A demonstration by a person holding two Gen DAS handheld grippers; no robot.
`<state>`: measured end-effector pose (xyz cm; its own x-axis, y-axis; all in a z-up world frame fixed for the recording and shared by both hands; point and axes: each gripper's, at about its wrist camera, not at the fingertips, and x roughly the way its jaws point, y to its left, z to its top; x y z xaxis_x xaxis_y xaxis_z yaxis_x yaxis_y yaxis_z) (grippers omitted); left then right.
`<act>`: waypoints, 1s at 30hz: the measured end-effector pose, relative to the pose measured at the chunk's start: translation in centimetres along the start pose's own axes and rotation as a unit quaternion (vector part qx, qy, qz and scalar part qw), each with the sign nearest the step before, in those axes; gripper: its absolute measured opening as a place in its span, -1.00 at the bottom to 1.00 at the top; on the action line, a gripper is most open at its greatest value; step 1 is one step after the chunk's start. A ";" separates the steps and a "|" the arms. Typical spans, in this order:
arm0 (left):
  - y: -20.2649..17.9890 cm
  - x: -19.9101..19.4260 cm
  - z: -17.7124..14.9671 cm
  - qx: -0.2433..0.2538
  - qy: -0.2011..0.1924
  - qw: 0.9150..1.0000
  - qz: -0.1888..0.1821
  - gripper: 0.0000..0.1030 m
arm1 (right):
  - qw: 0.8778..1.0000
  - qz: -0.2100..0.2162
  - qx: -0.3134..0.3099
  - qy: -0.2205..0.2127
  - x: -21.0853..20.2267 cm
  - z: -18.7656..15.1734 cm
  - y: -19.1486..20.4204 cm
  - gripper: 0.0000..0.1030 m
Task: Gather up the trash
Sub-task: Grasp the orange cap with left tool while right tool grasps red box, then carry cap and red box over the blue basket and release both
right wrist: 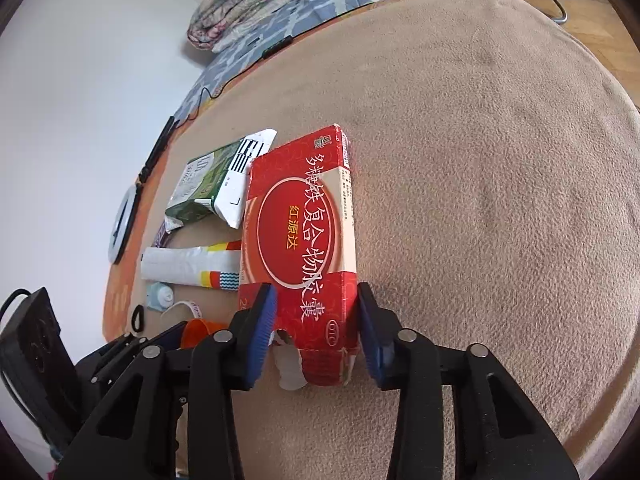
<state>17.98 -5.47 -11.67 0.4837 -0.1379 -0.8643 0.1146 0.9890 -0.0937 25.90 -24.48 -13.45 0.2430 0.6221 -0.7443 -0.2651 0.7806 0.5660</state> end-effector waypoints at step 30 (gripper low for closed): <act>-0.3 -6.8 -1.7 0.001 -0.055 0.998 -0.011 -0.07 | 0.978 -0.085 -0.167 -0.094 -7.6 -2.6 6.4 -0.76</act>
<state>13.20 -4.73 -6.59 0.5737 -0.1651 -0.8022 0.1278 0.9855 -0.1114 19.95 -24.33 -5.11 0.4689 0.5098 -0.7213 -0.4881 0.8301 0.2695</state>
